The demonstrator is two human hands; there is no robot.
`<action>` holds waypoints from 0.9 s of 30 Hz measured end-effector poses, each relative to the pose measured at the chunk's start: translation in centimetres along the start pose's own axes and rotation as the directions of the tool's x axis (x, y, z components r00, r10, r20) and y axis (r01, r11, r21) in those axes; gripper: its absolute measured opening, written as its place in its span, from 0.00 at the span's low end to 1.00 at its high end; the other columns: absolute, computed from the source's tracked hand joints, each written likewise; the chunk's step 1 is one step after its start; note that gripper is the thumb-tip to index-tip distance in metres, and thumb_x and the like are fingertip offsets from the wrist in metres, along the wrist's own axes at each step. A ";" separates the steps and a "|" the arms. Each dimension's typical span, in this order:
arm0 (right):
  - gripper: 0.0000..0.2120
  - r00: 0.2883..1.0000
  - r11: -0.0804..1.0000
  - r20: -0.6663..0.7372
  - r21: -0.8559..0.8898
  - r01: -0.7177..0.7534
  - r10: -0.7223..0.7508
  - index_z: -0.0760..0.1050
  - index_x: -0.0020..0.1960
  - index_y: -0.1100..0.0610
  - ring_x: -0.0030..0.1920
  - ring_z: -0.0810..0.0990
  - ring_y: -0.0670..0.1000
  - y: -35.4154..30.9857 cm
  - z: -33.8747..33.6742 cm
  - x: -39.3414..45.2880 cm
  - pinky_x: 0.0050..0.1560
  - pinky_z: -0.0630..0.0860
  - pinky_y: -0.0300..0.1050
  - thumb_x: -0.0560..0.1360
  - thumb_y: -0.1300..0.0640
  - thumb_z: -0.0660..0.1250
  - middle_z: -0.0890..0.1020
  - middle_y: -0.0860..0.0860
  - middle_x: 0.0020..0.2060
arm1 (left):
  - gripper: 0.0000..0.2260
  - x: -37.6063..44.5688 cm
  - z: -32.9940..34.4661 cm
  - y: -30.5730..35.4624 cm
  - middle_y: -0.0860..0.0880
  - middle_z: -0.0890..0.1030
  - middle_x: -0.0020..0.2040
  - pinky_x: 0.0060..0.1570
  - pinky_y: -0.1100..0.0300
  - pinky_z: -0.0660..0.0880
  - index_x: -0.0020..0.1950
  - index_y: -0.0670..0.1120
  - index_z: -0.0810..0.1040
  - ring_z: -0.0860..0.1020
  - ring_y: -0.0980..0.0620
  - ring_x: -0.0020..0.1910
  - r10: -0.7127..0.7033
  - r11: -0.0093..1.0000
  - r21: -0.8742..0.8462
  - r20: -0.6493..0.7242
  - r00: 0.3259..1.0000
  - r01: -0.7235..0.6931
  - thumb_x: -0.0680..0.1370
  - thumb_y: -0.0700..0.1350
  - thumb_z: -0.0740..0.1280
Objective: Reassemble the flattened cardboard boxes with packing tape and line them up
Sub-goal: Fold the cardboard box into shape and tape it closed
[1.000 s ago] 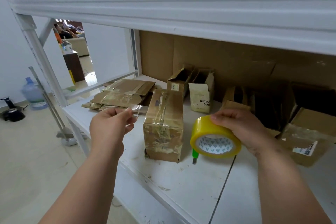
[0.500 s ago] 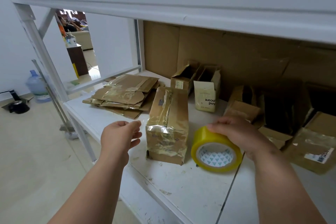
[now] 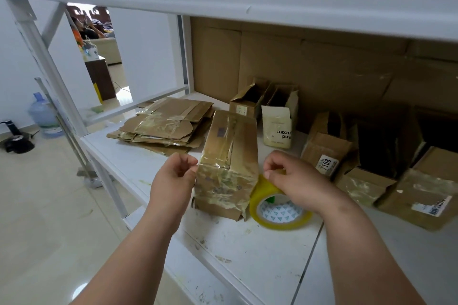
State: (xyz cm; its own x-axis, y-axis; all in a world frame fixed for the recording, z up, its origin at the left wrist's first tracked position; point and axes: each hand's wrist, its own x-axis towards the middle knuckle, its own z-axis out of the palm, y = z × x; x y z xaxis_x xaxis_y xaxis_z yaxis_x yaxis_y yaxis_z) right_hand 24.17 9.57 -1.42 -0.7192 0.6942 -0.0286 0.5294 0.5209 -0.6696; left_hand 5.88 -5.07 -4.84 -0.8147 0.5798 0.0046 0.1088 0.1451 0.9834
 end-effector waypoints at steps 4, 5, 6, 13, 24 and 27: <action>0.11 1.000 0.998 0.018 -0.062 -0.001 0.002 0.75 0.40 0.40 0.52 0.75 0.53 -0.5 0.8 -0.2 0.64 0.69 0.56 0.78 0.53 0.62 0.76 0.42 0.44 | 0.14 0.1 -0.3 0.7 0.45 0.85 0.41 0.51 0.38 0.79 0.40 0.52 0.82 0.81 0.43 0.41 0.038 0.999 0.008 0.003 0.999 -0.038 0.78 0.36 0.64; 0.10 1.000 0.998 0.007 -0.060 -0.003 0.004 0.76 0.40 0.40 0.52 0.75 0.53 -0.6 0.9 -0.2 0.64 0.69 0.57 0.77 0.53 0.62 0.76 0.42 0.44 | 0.14 0.1 -0.4 0.7 0.47 0.85 0.41 0.52 0.38 0.79 0.40 0.52 0.83 0.82 0.41 0.42 0.036 0.999 0.012 0.014 0.999 -0.036 0.79 0.37 0.64; 0.10 1.000 0.999 -0.003 -0.051 0.000 0.000 0.76 0.40 0.38 0.53 0.74 0.53 -0.8 1.0 -0.3 0.64 0.69 0.58 0.75 0.51 0.61 0.76 0.41 0.44 | 0.15 -0.1 -0.6 0.7 0.48 0.85 0.41 0.53 0.38 0.79 0.41 0.52 0.84 0.83 0.41 0.45 0.032 0.999 0.011 0.035 0.999 -0.032 0.79 0.36 0.63; 0.24 0.997 0.988 -0.041 -0.140 0.062 -0.068 0.73 0.42 0.41 0.55 0.72 0.55 -1.0 1.7 -0.2 0.54 0.74 0.52 0.62 0.24 0.56 0.74 0.41 0.46 | 0.21 -0.6 -1.8 0.4 0.51 0.86 0.50 0.60 0.48 0.77 0.49 0.52 0.86 0.83 0.51 0.54 0.072 0.996 -0.067 0.185 0.980 -0.061 0.76 0.67 0.64; 0.20 0.972 0.967 -0.192 -0.240 0.088 -0.136 0.69 0.39 0.48 0.44 0.74 0.50 -2.5 3.3 -0.4 0.40 0.69 0.45 0.70 0.31 0.64 0.73 0.44 0.39 | 0.14 0.3 -1.6 -1.1 0.56 0.84 0.46 0.49 0.54 0.81 0.52 0.56 0.83 0.82 0.57 0.47 0.194 0.972 0.135 0.010 0.981 -0.194 0.73 0.63 0.70; 0.19 0.968 0.952 -0.194 -0.291 0.096 -0.157 0.68 0.40 0.48 0.44 0.73 0.50 -3.2 3.5 -0.4 0.42 0.68 0.45 0.71 0.33 0.64 0.73 0.44 0.39 | 0.07 -0.2 -0.8 -1.2 0.62 0.80 0.44 0.36 0.70 0.73 0.51 0.53 0.76 0.79 0.67 0.41 0.280 0.940 0.220 -0.065 0.958 -0.260 0.78 0.55 0.67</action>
State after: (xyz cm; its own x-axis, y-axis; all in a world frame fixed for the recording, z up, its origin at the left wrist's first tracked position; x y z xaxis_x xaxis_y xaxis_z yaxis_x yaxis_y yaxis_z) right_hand 21.16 5.89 -1.83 -0.6925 0.6865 0.2215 0.5657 0.7074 -0.4237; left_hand 5.43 -5.99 -5.91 -0.7867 0.5442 0.2914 0.4395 0.1623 0.8834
